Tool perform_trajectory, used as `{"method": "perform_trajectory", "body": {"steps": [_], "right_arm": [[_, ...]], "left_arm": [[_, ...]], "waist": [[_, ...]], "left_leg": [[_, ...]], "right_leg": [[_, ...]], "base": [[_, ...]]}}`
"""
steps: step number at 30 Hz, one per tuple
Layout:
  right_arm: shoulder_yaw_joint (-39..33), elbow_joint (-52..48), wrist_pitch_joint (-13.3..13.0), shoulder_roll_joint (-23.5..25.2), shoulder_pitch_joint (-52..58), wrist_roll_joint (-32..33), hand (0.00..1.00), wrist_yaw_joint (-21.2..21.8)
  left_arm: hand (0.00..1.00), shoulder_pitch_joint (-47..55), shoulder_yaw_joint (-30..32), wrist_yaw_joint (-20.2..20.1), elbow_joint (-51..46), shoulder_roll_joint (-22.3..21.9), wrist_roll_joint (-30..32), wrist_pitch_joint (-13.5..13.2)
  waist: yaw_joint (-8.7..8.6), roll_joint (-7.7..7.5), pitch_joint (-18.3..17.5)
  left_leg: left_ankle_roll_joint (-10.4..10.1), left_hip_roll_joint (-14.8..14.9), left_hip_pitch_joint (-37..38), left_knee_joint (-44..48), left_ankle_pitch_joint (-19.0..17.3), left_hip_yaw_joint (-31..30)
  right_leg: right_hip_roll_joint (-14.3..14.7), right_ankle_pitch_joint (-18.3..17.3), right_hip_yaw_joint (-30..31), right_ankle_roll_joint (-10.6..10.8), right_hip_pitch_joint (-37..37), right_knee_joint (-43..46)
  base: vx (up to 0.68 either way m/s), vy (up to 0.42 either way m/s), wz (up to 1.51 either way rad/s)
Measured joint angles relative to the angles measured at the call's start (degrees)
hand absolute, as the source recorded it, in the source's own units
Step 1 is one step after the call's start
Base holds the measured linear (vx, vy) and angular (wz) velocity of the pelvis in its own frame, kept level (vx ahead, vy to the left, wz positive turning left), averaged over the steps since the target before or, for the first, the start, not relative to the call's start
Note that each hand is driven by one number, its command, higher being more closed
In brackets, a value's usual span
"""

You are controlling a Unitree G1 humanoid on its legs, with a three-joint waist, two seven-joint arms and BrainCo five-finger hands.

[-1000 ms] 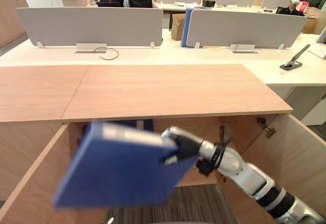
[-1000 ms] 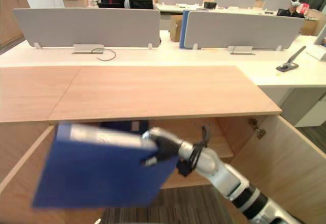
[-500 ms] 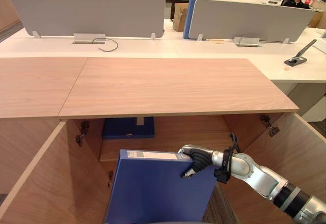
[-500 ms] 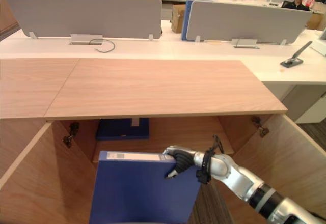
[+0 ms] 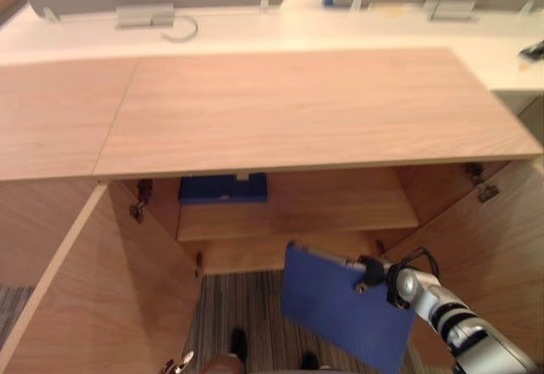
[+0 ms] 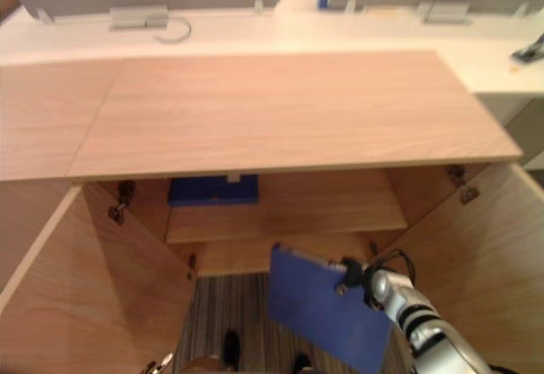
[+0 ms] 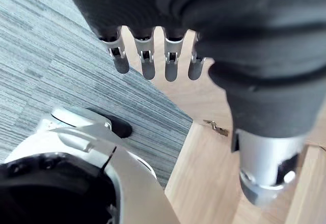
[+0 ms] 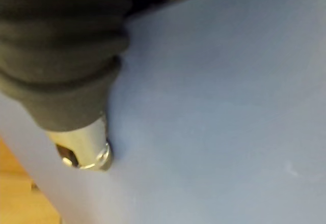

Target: Walk over to the cabinet, pick up the folder, carry it to the office cabinet, place the folder inside the office cabinet, then close the office cabinet door

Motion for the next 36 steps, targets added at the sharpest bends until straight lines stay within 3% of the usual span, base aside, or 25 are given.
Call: {"method": "perform_trajectory", "body": {"steps": [3,7,9,11,12,13,17,18,19,23,27,36], "right_arm": [[-6.9,1.2,1.9,3.3,-2.9,11.2,1.00,-4.3],[-7.1,1.9,2.8,6.5,-3.0,18.6,1.00,-4.7],[-10.6,1.7,2.8,11.2,-4.1,24.3,1.00,-6.7],[-10.6,0.0,2.8,12.2,-4.5,24.8,1.00,-6.9],[-10.7,-1.0,2.8,12.2,-4.5,24.5,1.00,-6.9],[-10.7,-2.5,2.8,12.2,-4.4,24.1,1.00,-6.9],[-9.9,-6.1,2.5,12.3,-3.0,23.4,1.00,-4.8],[-9.1,-6.4,2.5,12.2,-3.0,23.4,1.00,-4.6],[-7.9,-6.8,2.4,12.2,-2.1,23.4,1.00,-4.3],[-5.3,-7.0,2.4,12.0,0.0,23.5,1.00,-3.7],[-3.5,-7.1,2.5,12.0,2.5,23.6,1.00,-3.6],[-4.4,-9.1,2.4,11.9,5.7,26.1,1.00,-4.1]], "left_arm": [[0.00,-0.1,1.0,1.0,-1.2,0.0,0.0,0.0],[0.00,-1.3,3.2,1.9,-1.9,-0.6,-0.4,-0.1],[0.00,-1.6,4.4,2.0,-1.9,-1.1,-0.9,0.1],[0.00,-1.8,6.0,2.0,-2.3,-1.1,-1.5,0.1],[0.00,-1.9,6.4,2.0,-2.6,-1.1,-1.8,0.1],[0.00,-2.1,7.0,2.1,-3.0,-1.0,-2.1,0.0],[0.00,-2.9,7.6,2.7,-3.0,1.4,-2.0,0.0],[0.00,-3.3,7.6,2.8,-3.0,1.9,-2.0,0.0],[0.00,-5.0,7.6,3.2,-2.9,2.0,-2.0,0.0],[0.00,-6.9,7.3,3.3,-3.0,-0.8,-2.1,0.0],[0.00,-7.8,6.7,3.4,-3.1,-1.6,-2.7,-0.4],[0.00,-7.7,6.0,3.6,-3.0,-1.6,-2.0,-0.6]], "waist": [[0.96,0.05,1.4],[2.38,-0.23,2.8],[2.85,0.35,4.6],[2.65,1.13,4.6],[2.66,1.40,4.8],[2.67,1.60,5.1],[2.56,1.11,5.4],[2.54,0.63,5.6],[2.42,0.73,5.9],[2.19,0.64,6.0],[1.08,0.65,6.1],[0.21,0.75,6.9]], "left_leg": [[0.5,-0.5,-0.8,0.6,-0.3,-0.1],[0.9,-0.7,-0.8,1.5,-1.1,0.5],[1.3,0.2,-1.3,5.9,-4.2,2.4],[2.3,1.4,-3.5,10.4,-6.7,2.8],[2.3,1.9,-4.1,11.8,-7.4,2.8],[1.9,2.7,-5.3,14.9,-8.9,2.5],[-1.6,6.9,-10.4,28.8,-16.4,-1.8],[-2.3,7.2,-11.3,30.7,-17.2,-2.7],[-4.1,8.9,-13.1,33.2,-18.3,-5.9],[-6.9,10.3,-13.6,30.9,-16.0,-8.7],[-8.4,10.9,-9.9,25.9,-14.0,-10.0],[-8.4,9.3,-7.7,20.5,-10.5,-10.3]], "right_leg": [[-0.5,0.3,0.1,0.3,-0.4,-0.1],[-1.0,0.3,0.7,0.4,-0.6,0.7],[-1.8,0.2,1.2,0.6,-0.9,2.4],[-2.1,-0.9,1.0,1.5,-2.8,5.8],[-2.2,-2.0,0.4,0.9,-3.8,7.9],[-4.0,-3.4,-2.8,-0.8,-5.4,12.3],[-7.9,-3.7,-3.9,-0.5,-6.8,13.5],[-8.2,-3.3,-3.9,0.1,-6.9,13.2],[-6.4,-3.6,-5.7,3.7,-7.2,15.4],[-5.0,-5.9,-7.3,2.6,-9.0,20.2],[-4.7,-7.2,-9.0,2.0,-7.6,21.9],[-6.2,-7.6,-10.0,2.3,-6.3,20.1]], "base": [[0.00,0.041,0.01],[-0.01,0.050,-0.09],[-0.06,0.058,-0.42],[-0.10,0.057,-0.23],[-0.13,0.054,-0.06],[-0.13,0.085,0.04],[-0.12,0.040,0.27],[-0.06,-0.179,0.46],[-0.04,-0.210,0.40],[0.07,-0.219,0.22],[0.12,-0.174,0.18],[-0.02,-0.014,0.08]]}}
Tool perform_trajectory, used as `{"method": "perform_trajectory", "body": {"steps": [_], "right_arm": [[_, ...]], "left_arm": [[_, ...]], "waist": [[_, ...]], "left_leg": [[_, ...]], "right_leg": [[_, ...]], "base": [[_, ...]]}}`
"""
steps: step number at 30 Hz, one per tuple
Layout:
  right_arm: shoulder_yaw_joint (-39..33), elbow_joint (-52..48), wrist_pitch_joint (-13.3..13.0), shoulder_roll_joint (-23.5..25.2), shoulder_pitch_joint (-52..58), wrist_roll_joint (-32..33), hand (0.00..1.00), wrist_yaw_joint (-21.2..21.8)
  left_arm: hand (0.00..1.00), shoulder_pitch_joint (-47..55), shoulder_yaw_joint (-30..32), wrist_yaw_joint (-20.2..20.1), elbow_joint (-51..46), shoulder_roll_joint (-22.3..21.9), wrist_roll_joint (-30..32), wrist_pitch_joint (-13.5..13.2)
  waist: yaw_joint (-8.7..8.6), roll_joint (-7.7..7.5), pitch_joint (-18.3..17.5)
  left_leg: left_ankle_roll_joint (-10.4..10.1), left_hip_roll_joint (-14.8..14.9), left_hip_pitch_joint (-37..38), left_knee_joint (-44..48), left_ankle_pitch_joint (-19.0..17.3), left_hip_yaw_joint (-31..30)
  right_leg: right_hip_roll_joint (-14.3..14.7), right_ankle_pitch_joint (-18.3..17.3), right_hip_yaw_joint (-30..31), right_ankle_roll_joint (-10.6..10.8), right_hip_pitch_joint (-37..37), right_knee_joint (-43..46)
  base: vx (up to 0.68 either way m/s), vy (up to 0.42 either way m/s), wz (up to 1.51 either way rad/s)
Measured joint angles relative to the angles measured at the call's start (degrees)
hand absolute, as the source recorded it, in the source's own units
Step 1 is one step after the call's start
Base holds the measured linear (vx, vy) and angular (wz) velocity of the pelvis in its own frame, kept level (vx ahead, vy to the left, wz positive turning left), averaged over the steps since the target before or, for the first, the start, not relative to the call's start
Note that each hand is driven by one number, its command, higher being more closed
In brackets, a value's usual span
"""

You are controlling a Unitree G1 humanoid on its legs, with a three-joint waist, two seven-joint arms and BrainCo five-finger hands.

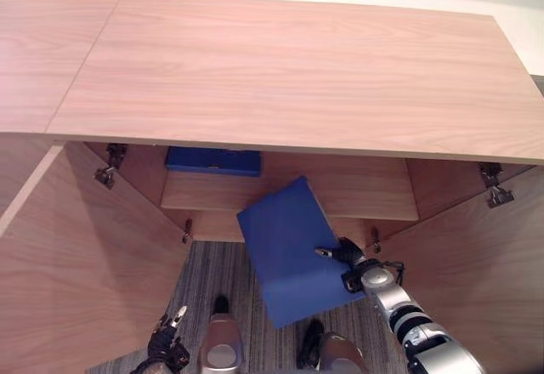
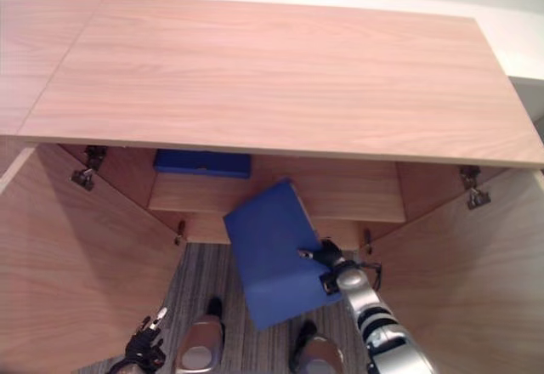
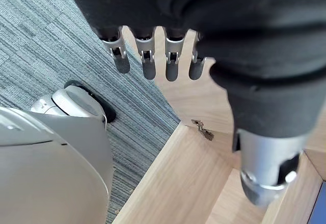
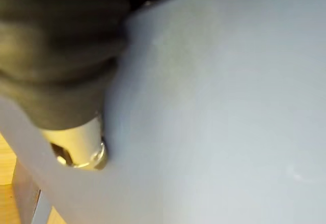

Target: Walk over to the cabinet, pick up the folder, carry it to the office cabinet, place the folder inside the office cabinet, then close the office cabinet door

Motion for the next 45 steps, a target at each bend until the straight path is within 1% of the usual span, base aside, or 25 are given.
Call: {"method": "perform_trajectory", "body": {"steps": [2,5,6,7,10,11,12,14,15,17,19,21,26,29,31,33,34,35,36,38,39,41,42,44,45], "right_arm": [[-1.0,-1.2,0.0,0.2,0.0,2.8,1.00,-0.4],[-7.5,-7.3,-0.8,1.3,-0.1,13.7,1.00,-2.1],[-11.0,-11.4,-1.8,2.4,-0.3,19.6,1.00,-3.2],[-13.7,-15.5,-3.3,3.4,-0.4,24.5,1.00,-3.9],[-17.0,-24.3,-6.0,5.3,-0.1,33.5,1.00,-4.6],[-18.1,-28.5,-7.8,6.1,-0.1,37.8,1.00,-4.8],[-18.6,-32.1,-8.8,6.8,-0.1,41.2,1.00,-5.8],[-19.3,-33.0,-9.5,7.4,0.0,44.7,1.00,-6.8],[-20.3,-34.5,-10.6,8.7,-0.1,48.1,1.00,-7.2],[-20.8,-38.1,-12.4,10.0,-0.4,52.3,1.00,-8.7],[-20.9,-38.6,-13.7,9.7,-2.7,54.4,1.00,-9.9],[-22.2,-38.6,-14.5,9.4,-8.5,57.1,1.00,-11.8],[-21.3,-38.2,-14.5,7.8,-16.3,60.9,1.00,-13.9],[-19.5,-32.8,-14.5,5.1,-24.3,62.7,1.00,-15.0],[-19.6,-28.6,-14.5,3.7,-30.8,64.8,1.00,-16.8],[-20.3,-22.7,-14.8,1.4,-40.3,69.4,1.00,-19.9],[-20.7,-21.3,-15.0,0.8,-42.5,70.8,1.00,-20.6],[-21.7,-19.1,-15.6,-0.7,-46.1,72.3,1.00,-21.9],[-22.7,-17.4,-16.1,-1.8,-48.1,73.1,1.00,-22.9],[-23.1,-12.2,-16.6,-4.9,-52.7,75.5,1.00,-24.8],[-22.8,-9.4,-16.7,-6.5,-54.6,76.1,1.00,-25.5],[-22.3,-5.4,-16.8,-8.0,-56.9,79.0,1.00,-26.7],[-21.9,-2.5,-17.0,-8.6,-58.4,80.8,1.00,-27.6],[-20.7,-0.9,-17.7,-9.1,-58.7,82.7,1.00,-28.3],[-19.7,0.9,-18.7,-9.3,-58.7,84.5,1.00,-29.1]], "left_arm": [[0.00,0.0,0.0,0.3,0.0,0.0,0.0,0.0],[0.00,-1.0,0.0,1.3,-0.1,0.1,-0.1,-0.2],[0.00,-1.6,0.0,1.9,-0.2,0.1,-0.3,-0.4],[0.00,-2.0,0.1,2.5,-0.2,-0.1,-0.5,-0.6],[0.00,-2.2,0.7,3.9,-0.3,-0.7,-1.0,-0.8],[0.00,-2.1,1.0,4.3,-0.7,-1.3,-1.1,-0.8],[0.00,-2.3,1.3,4.7,-1.5,-1.8,-1.1,-1.0],[0.00,-2.6,1.5,4.9,-2.6,-2.4,-1.1,-1.0],[0.00,-2.7,1.8,5.1,-3.1,-3.1,-1.1,-1.1],[0.00,-2.7,2.1,5.2,-3.5,-4.0,-1.0,-1.1],[0.00,-2.8,2.3,5.5,-3.6,-4.2,-1.1,-1.0],[0.00,-3.6,2.3,6.2,-4.1,-4.5,-2.0,-1.0],[0.00,-4.4,2.5,7.5,-5.7,-4.8,-3.5,-0.9],[0.00,-4.6,2.5,8.6,-6.9,-4.7,-3.9,-0.6],[0.00,-4.8,2.5,9.1,-7.6,-4.7,-5.0,-0.3],[0.00,-5.0,2.5,10.4,-8.0,-4.7,-5.1,0.1],[0.00,-5.1,2.5,10.7,-8.0,-4.8,-5.3,0.2],[0.00,-5.4,2.5,11.1,-8.0,-5.3,-5.6,0.3],[0.00,-5.5,2.5,11.3,-8.0,-5.6,-5.6,0.4],[0.00,-5.5,2.5,12.0,-8.0,-6.2,-5.6,0.6],[0.00,-5.6,2.5,12.1,-7.9,-6.6,-5.5,0.7],[0.00,-5.7,2.5,12.3,-7.7,-7.0,-5.5,0.7],[0.00,-5.8,2.5,12.4,-7.5,-7.5,-5.5,0.7],[0.00,-5.8,2.4,12.5,-7.3,-7.6,-5.5,0.8],[0.00,-5.8,2.4,12.9,-7.0,-7.6,-5.5,0.9]], "waist": [[-0.40,0.07,1.0],[-0.84,0.54,4.4],[-0.98,0.93,5.9],[-0.97,1.31,6.8],[-1.26,1.51,7.6],[-1.23,1.65,7.9],[-1.27,1.73,8.1],[-1.07,1.75,8.2],[-0.92,1.98,8.8],[-0.84,2.36,9.2],[-0.88,2.48,9.6],[-0.91,2.79,10.0],[-0.60,3.23,10.6],[-0.49,3.34,10.6],[-0.26,3.36,10.7],[0.11,3.54,10.7],[0.27,3.64,10.8],[0.69,4.21,11.0],[0.90,4.41,11.0],[1.06,4.66,11.1],[1.02,5.25,11.3],[1.04,5.66,11.4],[1.19,6.30,11.5],[1.25,6.70,11.5],[1.57,7.05,11.4]], "left_leg": [[0.1,-0.4,-0.1,0.1,0.1,-0.1],[0.6,-1.6,-1.5,2.9,-0.5,-0.2],[0.9,-2.0,-3.3,5.3,-1.1,-0.3],[1.1,-2.3,-5.4,8.3,-2.2,-0.3],[1.4,-3.4,-9.5,14.9,-4.9,-0.4],[1.5,-3.7,-11.4,18.1,-6.4,-0.3],[1.6,-3.9,-13.5,20.6,-7.4,-0.2],[1.8,-4.0,-16.9,23.4,-8.2,-0.2],[1.7,-4.0,-18.7,24.9,-8.7,0.0],[1.6,-4.0,-21.4,26.6,-9.1,0.3],[2.0,-4.2,-24.1,28.2,-9.1,0.7],[2.2,-4.2,-27.9,30.6,-9.4,1.0],[2.2,-5.2,-32.6,33.0,-9.4,1.0],[2.0,-5.8,-35.3,34.1,-9.5,1.0],[2.0,-6.3,-37.0,34.5,-9.2,0.9],[2.4,-7.2,-38.7,34.8,-8.5,0.9],[2.3,-7.5,-39.1,34.8,-8.3,0.8],[2.4,-7.9,-39.7,34.9,-8.2,0.6],[2.4,-8.4,-40.1,34.9,-8.1,0.6],[2.6,-9.8,-41.6,35.0,-7.7,0.3],[2.8,-10.2,-42.2,35.1,-7.5,0.1],[2.9,-11.0,-43.3,35.1,-7.3,0.0],[3.0,-11.4,-43.9,35.1,-7.2,-0.1],[2.9,-11.8,-44.1,35.1,-7.1,-0.1],[2.9,-11.9,-44.1,34.9,-7.1,-0.2]], "right_leg": [[-0.5,-0.1,0.0,0.1,-0.1,0.5],[-2.1,-0.9,0.3,0.3,-1.6,3.9],[-3.0,-1.6,0.9,0.3,-3.4,6.5],[-3.8,-2.6,1.5,0.4,-5.5,9.4],[-6.2,-5.6,2.5,0.8,-9.8,16.6],[-7.0,-7.0,3.4,0.9,-11.9,19.8],[-7.6,-8.0,3.9,0.9,-14.1,22.3],[-8.3,-8.8,4.7,0.9,-17.4,25.2],[-8.6,-9.3,5.1,1.0,-19.5,26.7],[-8.8,-9.4,6.1,0.8,-22.5,28.4],[-9.4,-9.6,7.0,1.0,-25.7,30.3],[-9.8,-9.8,8.2,1.1,-30.2,32.9],[-11.1,-10.3,9.4,1.6,-35.4,36.0],[-11.9,-10.4,9.6,1.7,-38.0,37.2],[-12.5,-10.4,9.8,1.7,-39.7,38.1],[-13.5,-10.3,10.1,1.5,-41.6,39.0],[-13.7,-10.3,10.1,1.6,-42.0,39.2],[-14.2,-10.4,10.0,1.7,-42.3,39.4],[-14.7,-10.6,10.0,2.0,-42.8,39.8],[-16.1,-10.9,10.0,2.4,-44.1,40.7],[-16.5,-11.0,9.9,2.5,-44.4,40.8],[-17.3,-11.1,10.0,2.8,-45.5,41.3],[-17.8,-11.3,10.0,2.9,-46.1,41.7],[-18.2,-11.6,10.0,2.9,-46.3,42.1],[-18.4,-11.9,10.0,2.9,-46.4,42.3]], "base": [[-0.10,0.050,0.05],[-0.12,0.057,0.05],[-0.15,0.051,0.01],[-0.13,0.037,-0.02],[-0.10,0.010,0.03],[-0.09,0.007,-0.01],[-0.10,0.015,-0.02],[-0.08,0.019,0.00],[-0.07,0.024,-0.03],[-0.06,0.050,-0.07],[-0.04,0.052,-0.07],[-0.05,0.054,-0.06],[-0.05,0.058,0.05],[-0.03,0.051,0.10],[-0.01,0.038,0.13],[0.00,0.024,0.17],[0.01,0.023,0.23],[0.02,0.023,0.23],[0.03,0.026,0.30],[0.05,0.025,0.32],[0.04,0.024,0.23],[0.06,0.023,0.22],[0.08,0.011,0.23],[0.07,-0.007,0.15],[0.07,-0.017,0.08]]}}
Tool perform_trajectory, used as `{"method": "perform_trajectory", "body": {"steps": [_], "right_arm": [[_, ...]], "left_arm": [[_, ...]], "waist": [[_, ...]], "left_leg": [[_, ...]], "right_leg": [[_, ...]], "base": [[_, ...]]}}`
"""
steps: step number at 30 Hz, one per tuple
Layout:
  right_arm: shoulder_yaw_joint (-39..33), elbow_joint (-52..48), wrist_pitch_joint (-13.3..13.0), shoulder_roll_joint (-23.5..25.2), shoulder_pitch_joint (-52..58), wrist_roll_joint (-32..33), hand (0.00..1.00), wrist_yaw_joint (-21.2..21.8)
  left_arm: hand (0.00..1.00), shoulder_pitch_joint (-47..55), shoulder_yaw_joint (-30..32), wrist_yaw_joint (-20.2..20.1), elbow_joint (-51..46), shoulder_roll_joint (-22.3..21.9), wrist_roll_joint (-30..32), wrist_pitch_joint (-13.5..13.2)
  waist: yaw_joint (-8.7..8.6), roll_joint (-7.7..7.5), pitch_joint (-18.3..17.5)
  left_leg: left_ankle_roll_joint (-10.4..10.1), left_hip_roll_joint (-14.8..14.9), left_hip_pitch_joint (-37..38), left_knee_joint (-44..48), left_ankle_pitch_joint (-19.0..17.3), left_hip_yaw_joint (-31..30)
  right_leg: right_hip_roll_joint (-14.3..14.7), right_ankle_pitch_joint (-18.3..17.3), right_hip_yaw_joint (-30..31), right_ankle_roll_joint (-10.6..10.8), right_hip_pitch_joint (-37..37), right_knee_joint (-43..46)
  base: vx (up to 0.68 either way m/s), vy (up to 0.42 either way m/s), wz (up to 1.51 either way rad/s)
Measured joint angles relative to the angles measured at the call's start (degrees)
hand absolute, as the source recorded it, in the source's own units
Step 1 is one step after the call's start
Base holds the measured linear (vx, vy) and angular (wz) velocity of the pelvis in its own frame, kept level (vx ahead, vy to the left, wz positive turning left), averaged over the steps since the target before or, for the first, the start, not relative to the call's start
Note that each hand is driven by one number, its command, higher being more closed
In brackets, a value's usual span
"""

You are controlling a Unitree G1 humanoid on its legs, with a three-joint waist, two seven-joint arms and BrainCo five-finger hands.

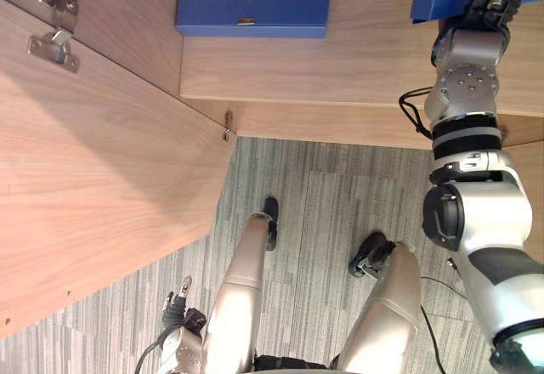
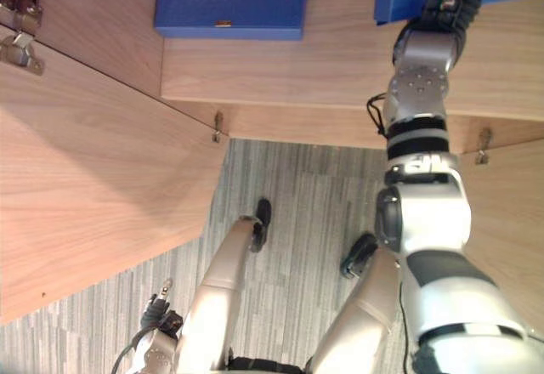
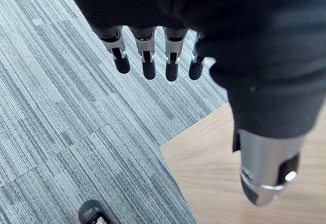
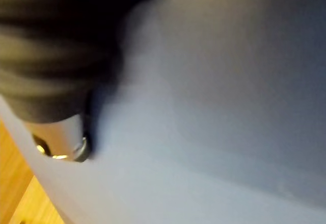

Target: Walk over to the cabinet, pick up the folder, carry it to the office cabinet, place the folder inside the office cabinet, then close the office cabinet door

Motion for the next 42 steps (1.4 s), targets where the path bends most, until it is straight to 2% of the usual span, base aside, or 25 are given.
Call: {"method": "perform_trajectory", "body": {"steps": [6,11,17,18,25,30,31,32,36,42], "right_arm": [[1.8,2.9,-2.5,-2.2,-0.8,1.8,1.00,-3.0],[6.8,9.4,-2.6,-5.5,-2.5,2.4,1.00,-6.4],[7.1,10.1,-3.9,-7.3,-3.1,2.1,1.00,-6.9],[6.6,10.1,-4.1,-7.7,-3.2,2.1,0.00,-7.0],[3.4,6.5,-4.2,-8.3,-3.2,1.5,0.00,-7.4],[0.7,-1.4,-4.1,-8.0,-3.2,-4.2,0.00,-6.6],[-0.2,-1.6,-3.3,-8.0,-3.2,-7.6,0.00,-6.2],[-0.2,-1.5,-3.1,-8.0,-3.2,-8.0,0.00,-6.2],[3.7,0.0,1.6,-8.4,-3.2,-13.6,0.00,-4.6],[11.3,4.5,5.0,-8.8,-3.3,-13.9,0.00,-2.4]], "left_arm": [[0.00,0.0,0.0,0.6,1.2,0.0,0.5,0.2],[0.00,-0.3,0.1,1.3,4.6,-0.1,0.5,0.4],[0.00,-0.9,0.7,1.7,4.8,-0.1,0.5,0.4],[0.00,-1.0,1.4,1.7,4.9,-0.2,0.5,0.4],[0.00,-1.1,3.3,1.9,5.9,-0.2,0.5,0.6],[0.00,-1.2,3.5,1.9,5.9,-0.2,0.3,0.6],[0.00,-1.5,3.5,1.9,5.9,-0.2,0.2,0.6],[0.00,-1.5,3.5,1.9,5.9,-0.2,0.2,0.6],[0.00,-1.5,3.5,1.9,5.9,-0.2,0.2,0.6],[0.00,-1.5,3.5,1.9,6.0,-0.1,-0.1,0.6]], "waist": [[0.67,0.87,0.0],[0.46,1.37,-0.1],[0.47,1.71,-0.3],[0.59,1.71,-0.3],[0.33,1.75,-0.3],[0.20,1.75,-0.3],[0.21,1.76,-0.3],[0.18,1.76,-0.3],[-0.03,1.82,-0.3],[-0.11,2.13,-0.5]], "left_leg": [[-0.3,-0.6,-0.8,-1.5,1.0,-0.1],[-0.4,-0.7,-1.0,-1.9,1.3,-0.3],[-0.3,-1.6,-3.1,-2.4,2.3,-0.7],[-0.3,-1.7,-3.1,-2.4,2.4,-0.8],[-0.3,-1.6,-3.2,-2.6,2.5,-0.5],[-0.3,-1.1,-3.2,-2.5,2.5,-0.1],[-0.3,-0.8,-3.1,-2.5,2.4,-0.1],[-0.3,-0.7,-3.1,-2.4,2.4,-0.1],[-0.4,0.1,-3.0,-2.2,2.4,-0.1],[-0.6,0.4,-3.0,-2.3,2.5,-0.1]], "right_leg": [[-0.5,-0.3,0.1,-0.3,-1.5,0.3],[-0.5,-0.3,0.1,-0.3,-1.8,0.5],[-1.1,-0.3,0.1,-0.3,-3.8,1.0],[-1.2,-0.3,0.1,-0.3,-3.9,1.1],[-1.1,-0.3,0.4,-0.3,-4.2,1.0],[-0.3,-0.3,1.0,-0.3,-4.8,1.1],[-0.1,-0.3,1.0,-0.4,-4.8,1.1],[-0.1,-0.2,1.0,-0.4,-4.8,1.1],[0.6,-0.1,1.0,-0.6,-4.8,1.1],[0.9,0.0,1.0,-0.7,-4.9,1.1]], "base": [[0.10,-0.034,0.08],[0.10,-0.027,0.03],[0.10,-0.014,0.10],[0.11,-0.017,0.09],[0.13,-0.023,-0.01],[0.11,-0.034,-0.07],[0.09,-0.027,-0.06],[0.13,-0.035,-0.08],[0.09,-0.027,-0.09],[0.10,-0.027,-0.02]]}}
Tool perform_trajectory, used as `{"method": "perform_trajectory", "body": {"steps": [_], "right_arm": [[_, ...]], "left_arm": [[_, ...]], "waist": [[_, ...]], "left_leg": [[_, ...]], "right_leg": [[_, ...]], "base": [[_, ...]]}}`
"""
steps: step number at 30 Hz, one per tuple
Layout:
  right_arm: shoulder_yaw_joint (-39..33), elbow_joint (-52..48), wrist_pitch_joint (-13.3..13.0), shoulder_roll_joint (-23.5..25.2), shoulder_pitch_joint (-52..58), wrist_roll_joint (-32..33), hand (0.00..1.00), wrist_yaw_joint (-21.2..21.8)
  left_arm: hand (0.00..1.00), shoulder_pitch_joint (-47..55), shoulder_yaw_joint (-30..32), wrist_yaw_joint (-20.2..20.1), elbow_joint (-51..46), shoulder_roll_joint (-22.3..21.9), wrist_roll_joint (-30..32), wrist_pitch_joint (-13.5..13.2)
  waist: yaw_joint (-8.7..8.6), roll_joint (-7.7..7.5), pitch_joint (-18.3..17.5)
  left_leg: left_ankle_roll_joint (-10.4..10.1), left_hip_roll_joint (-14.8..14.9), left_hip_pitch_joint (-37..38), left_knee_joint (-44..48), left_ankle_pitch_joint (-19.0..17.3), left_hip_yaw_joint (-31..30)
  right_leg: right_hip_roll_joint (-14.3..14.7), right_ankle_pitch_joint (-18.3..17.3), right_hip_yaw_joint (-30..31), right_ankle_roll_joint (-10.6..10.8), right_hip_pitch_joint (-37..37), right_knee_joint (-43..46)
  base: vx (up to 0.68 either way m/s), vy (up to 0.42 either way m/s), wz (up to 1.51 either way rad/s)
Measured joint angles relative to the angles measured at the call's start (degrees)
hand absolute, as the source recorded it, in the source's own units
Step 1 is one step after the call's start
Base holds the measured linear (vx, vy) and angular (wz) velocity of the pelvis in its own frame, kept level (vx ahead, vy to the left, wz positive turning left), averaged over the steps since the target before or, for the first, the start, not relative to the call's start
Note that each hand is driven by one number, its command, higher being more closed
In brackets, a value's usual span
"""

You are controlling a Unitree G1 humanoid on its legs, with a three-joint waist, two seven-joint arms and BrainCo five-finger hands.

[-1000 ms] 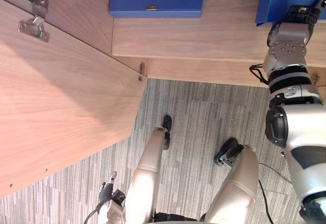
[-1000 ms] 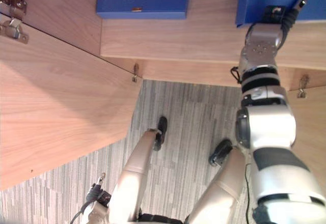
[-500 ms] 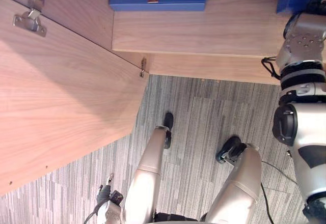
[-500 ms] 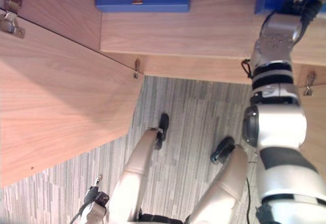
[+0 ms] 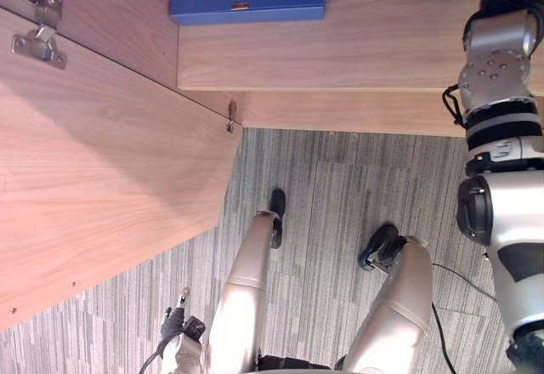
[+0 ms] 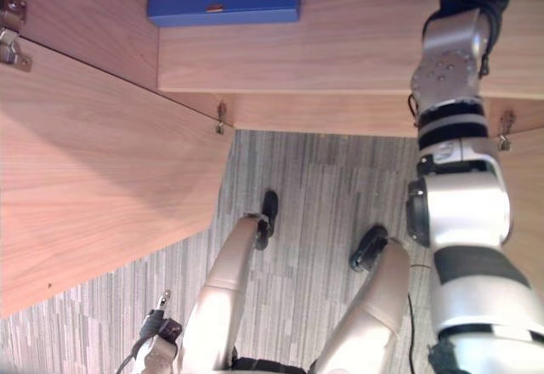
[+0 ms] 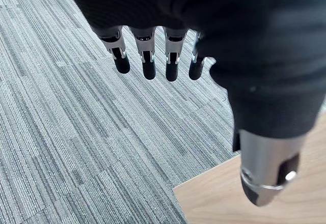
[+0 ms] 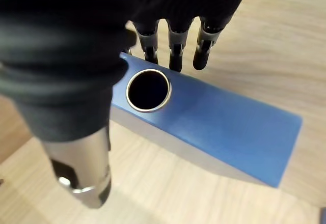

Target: Walk over to the cabinet, pick up the folder, carry it to the office cabinet, place the folder inside the office cabinet, then close the office cabinet door

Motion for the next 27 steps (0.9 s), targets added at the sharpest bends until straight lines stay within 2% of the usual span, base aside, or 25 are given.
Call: {"method": "perform_trajectory", "body": {"steps": [7,9,13,16,20,22,25,27], "right_arm": [[2.6,5.2,1.4,-0.1,0.0,0.3,0.00,0.7],[2.6,6.0,1.3,-0.1,0.0,0.4,0.00,0.8],[2.5,6.2,-0.7,1.3,0.2,2.6,0.00,0.7],[2.3,6.7,-0.4,1.5,0.3,2.1,0.00,0.7],[2.6,7.2,3.4,1.9,1.8,-6.7,0.00,1.9],[2.6,7.2,3.7,2.0,2.5,-6.5,0.00,3.2],[0.8,4.2,2.5,2.4,5.5,-4.0,0.00,5.4],[-5.9,-4.2,0.1,5.1,10.9,1.2,0.00,6.9]], "left_arm": [[0.00,-0.3,0.0,0.0,0.1,0.0,-0.1,0.0],[0.00,-0.9,0.0,0.0,0.6,0.0,0.0,0.0],[0.00,-2.3,0.1,0.0,1.4,0.0,0.1,0.1],[0.00,-2.8,0.1,0.0,2.2,0.0,0.1,0.2],[0.00,-2.9,0.3,0.0,3.0,0.0,0.1,0.3],[0.00,-3.2,0.3,-0.1,3.8,0.0,0.1,0.3],[0.00,-4.2,0.4,-0.2,4.9,0.0,0.1,0.4],[0.00,-4.7,1.7,-0.3,5.0,0.0,0.1,0.6]], "waist": [[0.13,0.11,0.0],[0.02,0.27,0.1],[0.00,0.58,0.0],[-0.08,0.59,0.0],[-0.12,0.63,0.0],[-0.15,0.64,0.0],[-0.28,0.65,-0.1],[-0.48,0.64,-0.1]], "left_leg": [[0.0,0.0,-0.1,-0.4,0.0,0.2],[0.0,0.0,-0.1,-0.5,0.0,0.2],[0.0,0.7,0.2,-0.7,0.0,0.7],[0.0,0.8,0.5,-0.8,0.1,0.9],[0.0,1.6,1.8,-1.7,0.2,1.5],[0.0,1.9,2.2,-2.2,0.2,1.6],[0.0,2.2,2.6,-2.5,0.3,1.7],[0.1,2.6,2.6,-2.9,0.4,1.8]], "right_leg": [[0.0,0.1,0.1,-0.1,-0.4,-0.3],[0.0,0.1,0.1,-0.2,-0.4,-0.4],[0.7,0.7,0.4,-0.6,-0.4,-1.1],[0.9,0.9,0.6,-0.6,-0.3,-1.3],[1.7,1.3,0.9,-0.6,0.5,-2.4],[2.2,1.8,0.8,-0.5,1.0,-3.3],[2.6,2.2,0.6,-0.4,1.5,-4.2],[3.1,2.7,0.5,-0.2,1.6,-5.1]], "base": [[0.12,-0.022,0.00],[0.12,-0.017,-0.02],[0.10,-0.014,-0.09],[0.09,-0.017,-0.08],[0.10,-0.022,-0.10],[0.09,-0.008,-0.14],[0.10,0.006,-0.08],[0.10,0.011,-0.09]]}}
